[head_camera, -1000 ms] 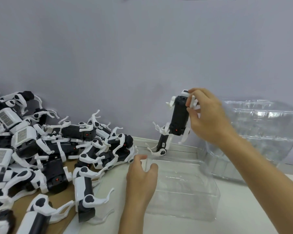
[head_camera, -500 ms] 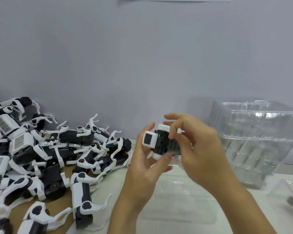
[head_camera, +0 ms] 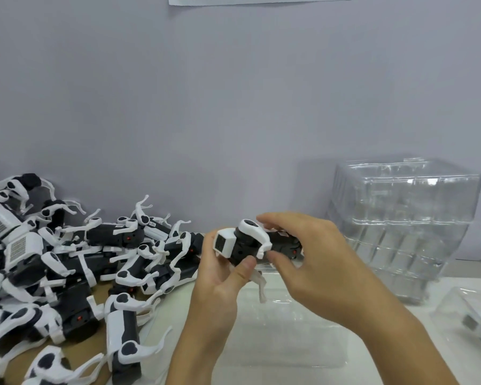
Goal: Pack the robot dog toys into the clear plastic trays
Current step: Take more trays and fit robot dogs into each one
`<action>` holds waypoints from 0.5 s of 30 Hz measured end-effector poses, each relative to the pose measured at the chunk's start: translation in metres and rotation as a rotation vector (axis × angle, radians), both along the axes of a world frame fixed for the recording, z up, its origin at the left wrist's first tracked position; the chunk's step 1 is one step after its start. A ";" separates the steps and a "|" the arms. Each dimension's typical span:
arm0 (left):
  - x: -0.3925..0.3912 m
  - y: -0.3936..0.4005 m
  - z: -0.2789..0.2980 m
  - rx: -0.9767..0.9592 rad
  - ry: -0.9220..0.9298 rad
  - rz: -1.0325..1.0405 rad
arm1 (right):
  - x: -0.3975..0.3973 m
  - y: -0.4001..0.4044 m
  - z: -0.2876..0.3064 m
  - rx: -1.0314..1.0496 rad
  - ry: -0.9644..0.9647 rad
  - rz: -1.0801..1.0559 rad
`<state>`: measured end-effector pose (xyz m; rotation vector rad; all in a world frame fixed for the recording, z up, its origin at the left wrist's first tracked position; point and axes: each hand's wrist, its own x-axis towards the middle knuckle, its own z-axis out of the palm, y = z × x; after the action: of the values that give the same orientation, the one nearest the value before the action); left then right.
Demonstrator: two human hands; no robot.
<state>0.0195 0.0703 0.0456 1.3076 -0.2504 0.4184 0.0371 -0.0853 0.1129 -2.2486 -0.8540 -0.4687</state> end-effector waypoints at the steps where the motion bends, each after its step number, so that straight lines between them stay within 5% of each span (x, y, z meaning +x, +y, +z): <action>1: 0.000 0.000 0.000 0.017 -0.001 -0.001 | 0.001 -0.002 0.000 -0.003 -0.003 -0.024; 11: -0.001 0.000 0.003 -0.059 0.033 -0.115 | 0.018 -0.020 -0.009 0.080 0.098 -0.025; 15: -0.001 0.011 -0.004 -0.073 0.104 0.150 | 0.031 -0.031 -0.022 0.214 0.097 -0.157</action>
<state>0.0185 0.0814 0.0413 1.2762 -0.0495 0.4803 0.0686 -0.1164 0.0912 -2.1289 -0.5533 -0.4942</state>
